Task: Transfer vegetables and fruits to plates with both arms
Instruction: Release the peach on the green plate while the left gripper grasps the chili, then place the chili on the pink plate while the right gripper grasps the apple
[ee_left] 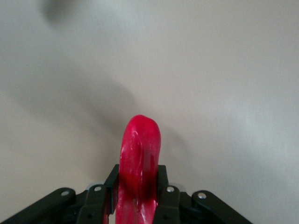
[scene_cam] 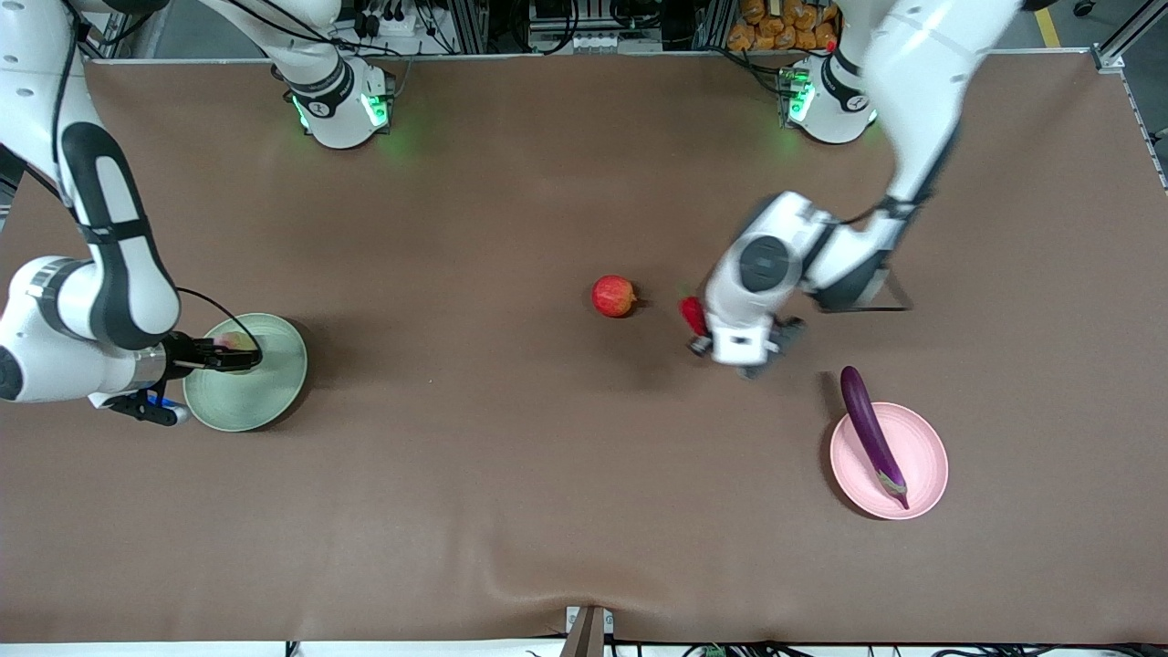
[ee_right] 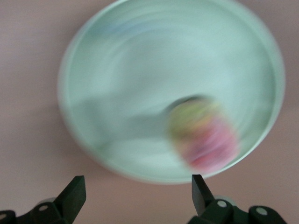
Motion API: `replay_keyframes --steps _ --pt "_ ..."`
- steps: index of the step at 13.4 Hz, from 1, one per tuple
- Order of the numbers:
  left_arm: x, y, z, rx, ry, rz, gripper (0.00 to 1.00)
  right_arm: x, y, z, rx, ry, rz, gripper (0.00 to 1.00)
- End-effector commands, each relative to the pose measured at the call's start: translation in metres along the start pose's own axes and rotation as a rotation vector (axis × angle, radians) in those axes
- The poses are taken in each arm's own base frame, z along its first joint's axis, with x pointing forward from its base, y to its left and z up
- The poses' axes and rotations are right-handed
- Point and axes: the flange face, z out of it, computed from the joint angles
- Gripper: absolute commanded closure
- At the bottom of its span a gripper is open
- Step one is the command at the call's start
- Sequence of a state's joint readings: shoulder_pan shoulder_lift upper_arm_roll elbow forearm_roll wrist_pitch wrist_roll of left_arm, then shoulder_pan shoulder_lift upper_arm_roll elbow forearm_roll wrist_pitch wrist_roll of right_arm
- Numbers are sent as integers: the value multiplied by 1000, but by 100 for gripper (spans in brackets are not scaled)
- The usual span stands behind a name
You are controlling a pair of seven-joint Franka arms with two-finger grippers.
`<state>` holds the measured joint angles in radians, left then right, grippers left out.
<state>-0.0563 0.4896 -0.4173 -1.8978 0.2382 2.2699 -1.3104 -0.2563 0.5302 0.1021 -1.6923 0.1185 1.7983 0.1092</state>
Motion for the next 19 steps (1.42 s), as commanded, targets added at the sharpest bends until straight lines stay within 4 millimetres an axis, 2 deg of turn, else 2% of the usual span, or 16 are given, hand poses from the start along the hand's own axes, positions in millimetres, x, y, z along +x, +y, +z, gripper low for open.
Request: replay_keyframes --steps 1,3,6,7,9,11,13,14,16,17,19 --pt "73 -29 -28 -5 20 82 100 -32 -79 -13 -1 -12 126 0" --pt "127 -51 -46 -16 27 171 100 -55 -145 -3 17 -39 219 0" --pt "201 -95 -55 -40 45 292 100 -98 -254 20 83 -35 342 0" --pt "229 -112 -55 -51 49 321 100 -118 -298 37 77 0 376 0" --pt "277 -139 -46 -81 44 355 100 -156 -368 72 105 76 418 0" --pt "306 -144 -28 -113 29 326 100 -187 -415 101 134 117 448 0" --pt "317 -140 -20 -129 25 313 100 -224 -464 141 190 165 454 0" --pt "321 -137 -18 -137 28 311 100 -227 -474 153 229 187 486 0" --pt "326 -131 -15 -149 33 309 85 -242 -491 192 235 198 489 0" --pt "329 -128 -15 -155 36 307 67 -246 -494 204 233 199 493 0" --pt "328 -124 -16 -161 41 311 0 -261 -505 234 235 201 512 0"
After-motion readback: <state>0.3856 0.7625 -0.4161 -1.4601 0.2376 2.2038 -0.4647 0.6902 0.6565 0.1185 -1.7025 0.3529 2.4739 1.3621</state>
